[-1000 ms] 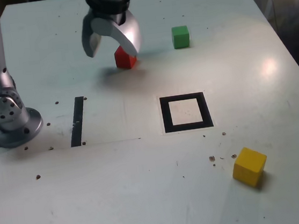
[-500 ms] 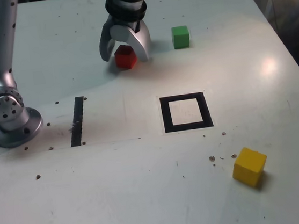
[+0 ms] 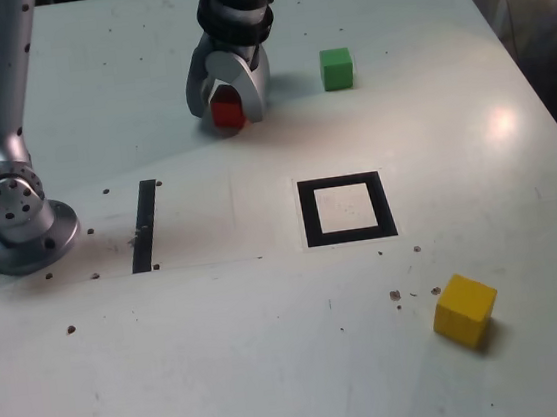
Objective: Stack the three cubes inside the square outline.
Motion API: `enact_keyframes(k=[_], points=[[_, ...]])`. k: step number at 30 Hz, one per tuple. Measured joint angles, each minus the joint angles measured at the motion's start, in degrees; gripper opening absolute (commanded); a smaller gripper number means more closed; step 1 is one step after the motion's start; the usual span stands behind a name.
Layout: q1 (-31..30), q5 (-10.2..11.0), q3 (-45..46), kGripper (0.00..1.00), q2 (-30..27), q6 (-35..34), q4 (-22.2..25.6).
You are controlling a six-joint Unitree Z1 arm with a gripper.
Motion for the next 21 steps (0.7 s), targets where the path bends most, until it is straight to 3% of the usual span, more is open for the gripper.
enact_keyframes(k=[12,18,21], points=[[-1.1,-0.2,0.0,0.33,-0.1,-1.4,0.2],[-5.9,-4.9,-2.0,0.33,-0.3,-5.8,2.4],[-10.5,-6.2,-4.4,0.33,-0.6,-10.1,4.8]])
